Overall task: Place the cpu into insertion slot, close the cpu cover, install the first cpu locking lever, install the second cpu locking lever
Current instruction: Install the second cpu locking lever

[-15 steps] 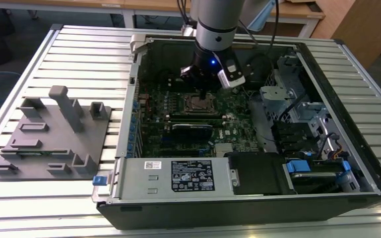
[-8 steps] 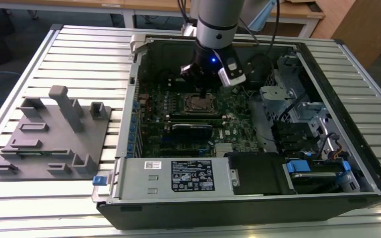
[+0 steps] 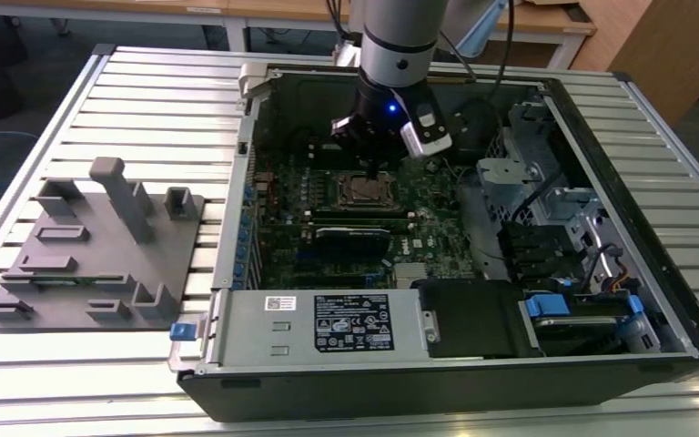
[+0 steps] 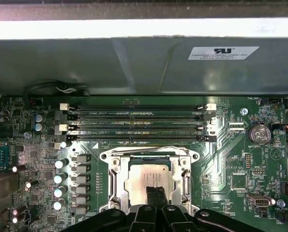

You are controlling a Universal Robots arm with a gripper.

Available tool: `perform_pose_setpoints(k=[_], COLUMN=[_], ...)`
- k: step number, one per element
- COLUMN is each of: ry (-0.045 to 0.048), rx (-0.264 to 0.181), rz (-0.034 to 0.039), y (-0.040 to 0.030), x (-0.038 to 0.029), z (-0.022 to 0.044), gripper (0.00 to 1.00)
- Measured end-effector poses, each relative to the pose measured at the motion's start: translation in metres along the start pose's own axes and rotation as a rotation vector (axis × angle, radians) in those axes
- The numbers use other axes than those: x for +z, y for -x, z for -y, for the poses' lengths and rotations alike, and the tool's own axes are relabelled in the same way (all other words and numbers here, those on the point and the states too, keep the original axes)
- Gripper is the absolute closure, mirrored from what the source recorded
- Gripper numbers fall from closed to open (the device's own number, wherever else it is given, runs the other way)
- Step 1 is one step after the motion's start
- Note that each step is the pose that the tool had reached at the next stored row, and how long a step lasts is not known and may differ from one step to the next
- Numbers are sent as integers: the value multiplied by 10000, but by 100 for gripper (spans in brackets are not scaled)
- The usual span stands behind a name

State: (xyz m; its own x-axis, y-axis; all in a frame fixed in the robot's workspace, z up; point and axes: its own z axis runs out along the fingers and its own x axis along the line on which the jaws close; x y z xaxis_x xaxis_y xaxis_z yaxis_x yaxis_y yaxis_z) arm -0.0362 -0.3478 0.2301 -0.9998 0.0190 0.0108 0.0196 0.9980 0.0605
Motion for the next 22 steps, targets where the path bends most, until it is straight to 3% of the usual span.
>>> perform_pose_setpoints(k=[22], ry=[0], rx=[0], rz=[0], y=[-1], x=[-52], z=[-3], gripper=[90])
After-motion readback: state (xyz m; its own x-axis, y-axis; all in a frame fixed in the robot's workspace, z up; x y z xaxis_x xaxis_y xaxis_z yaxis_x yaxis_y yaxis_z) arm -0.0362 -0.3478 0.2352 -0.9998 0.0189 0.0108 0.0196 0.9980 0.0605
